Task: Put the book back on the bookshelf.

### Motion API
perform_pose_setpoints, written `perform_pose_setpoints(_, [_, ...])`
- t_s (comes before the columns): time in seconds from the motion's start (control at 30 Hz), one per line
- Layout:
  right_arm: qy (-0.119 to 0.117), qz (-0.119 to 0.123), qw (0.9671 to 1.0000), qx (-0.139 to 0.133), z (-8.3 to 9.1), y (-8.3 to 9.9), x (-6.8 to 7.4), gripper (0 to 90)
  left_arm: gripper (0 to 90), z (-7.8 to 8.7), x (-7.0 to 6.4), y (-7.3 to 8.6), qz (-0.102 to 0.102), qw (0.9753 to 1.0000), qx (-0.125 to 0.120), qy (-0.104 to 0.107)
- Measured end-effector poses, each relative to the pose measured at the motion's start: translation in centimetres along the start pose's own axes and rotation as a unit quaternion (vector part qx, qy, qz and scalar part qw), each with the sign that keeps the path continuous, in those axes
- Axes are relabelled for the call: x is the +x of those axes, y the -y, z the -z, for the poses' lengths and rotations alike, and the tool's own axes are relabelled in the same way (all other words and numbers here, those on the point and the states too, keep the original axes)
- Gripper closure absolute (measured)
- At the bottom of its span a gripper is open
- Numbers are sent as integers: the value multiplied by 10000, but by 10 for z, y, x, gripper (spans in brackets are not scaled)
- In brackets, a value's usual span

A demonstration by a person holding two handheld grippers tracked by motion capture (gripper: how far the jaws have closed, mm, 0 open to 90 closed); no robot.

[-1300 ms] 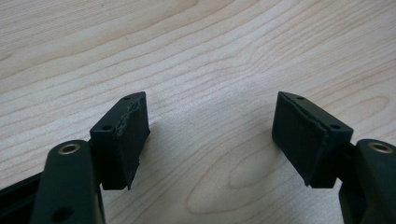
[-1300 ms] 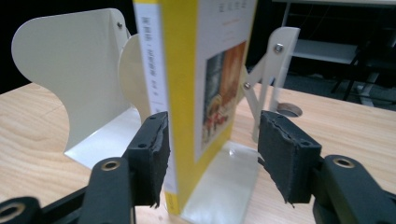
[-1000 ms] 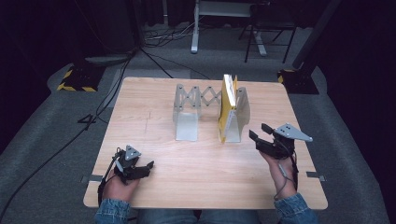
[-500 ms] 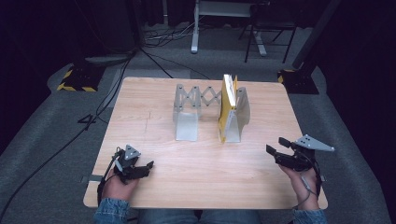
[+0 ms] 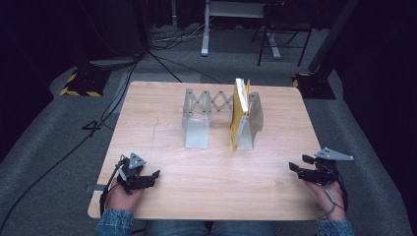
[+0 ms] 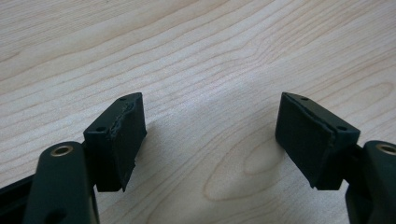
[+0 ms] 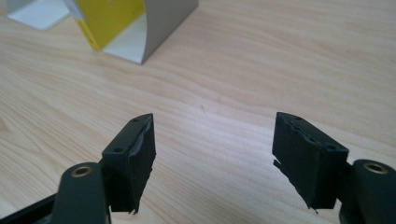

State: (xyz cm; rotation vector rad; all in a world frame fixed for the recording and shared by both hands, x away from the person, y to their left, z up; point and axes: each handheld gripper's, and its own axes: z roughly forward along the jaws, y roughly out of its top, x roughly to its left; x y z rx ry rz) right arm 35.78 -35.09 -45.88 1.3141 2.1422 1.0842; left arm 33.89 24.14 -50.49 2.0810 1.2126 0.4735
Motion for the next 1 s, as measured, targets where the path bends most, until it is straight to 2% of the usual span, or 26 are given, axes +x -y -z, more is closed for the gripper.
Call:
perform_pose_setpoints(0.17, [98, 114, 9995, 267, -13, 8, -2, 299, 250, 0, 0, 0, -5, 10000, 2, -1])
perform_pose_setpoints(0.33, [191, 231, 9988, 387, -23, 15, -2, 306, 250, 0, 0, 0, -2, 10000, 2, -3])
perform_pose_setpoints(0.47, [293, 290, 9978, 523, -31, 20, -2, 237, 250, 0, 0, 0, 5, 10000, -4, 0])
perform_pose_setpoints(0.53, [256, 236, 9974, 633, -35, 22, -3, 197, 250, 0, 0, 0, 1, 10000, -1, 0])
perform_pose_setpoints(0.6, [246, 215, 9980, 545, -37, 24, -3, 155, 250, 0, 0, 0, -4, 10000, 1, -2])
perform_pose_setpoints(0.73, [267, 191, 9988, 373, -39, 28, -2, 140, 249, 0, 0, 0, -3, 10000, 2, -2])
perform_pose_setpoints(1.0, [273, 188, 9987, 380, -38, 29, -1, 141, 249, 0, -1, 0, 23, 10000, -11, -23])
